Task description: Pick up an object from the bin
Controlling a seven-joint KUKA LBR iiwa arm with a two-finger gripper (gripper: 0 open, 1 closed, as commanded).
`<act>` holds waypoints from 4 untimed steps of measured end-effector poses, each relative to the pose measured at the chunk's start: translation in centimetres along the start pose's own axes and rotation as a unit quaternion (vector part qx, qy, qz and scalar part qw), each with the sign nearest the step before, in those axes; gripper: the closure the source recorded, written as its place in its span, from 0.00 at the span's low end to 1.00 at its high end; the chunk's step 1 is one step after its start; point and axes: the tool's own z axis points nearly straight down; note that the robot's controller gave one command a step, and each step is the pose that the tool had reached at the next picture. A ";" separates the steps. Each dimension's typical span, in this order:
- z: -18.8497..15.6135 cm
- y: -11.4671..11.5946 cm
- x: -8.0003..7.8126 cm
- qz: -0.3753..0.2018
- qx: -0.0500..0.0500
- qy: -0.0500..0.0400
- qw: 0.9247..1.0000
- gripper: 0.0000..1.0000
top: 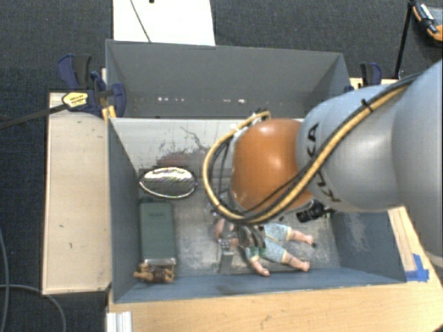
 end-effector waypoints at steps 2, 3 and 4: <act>1.0 -2.8 -1.3 -0.038 -0.001 -0.004 0.999 0.00; 1.5 -4.2 -1.6 -0.048 -0.001 -0.004 0.999 0.00; -3.3 -3.4 -1.0 -0.056 0.001 0.000 0.998 0.00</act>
Offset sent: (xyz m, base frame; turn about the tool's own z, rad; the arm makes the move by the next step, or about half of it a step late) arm 0.0334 -0.0945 -0.0407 -0.2050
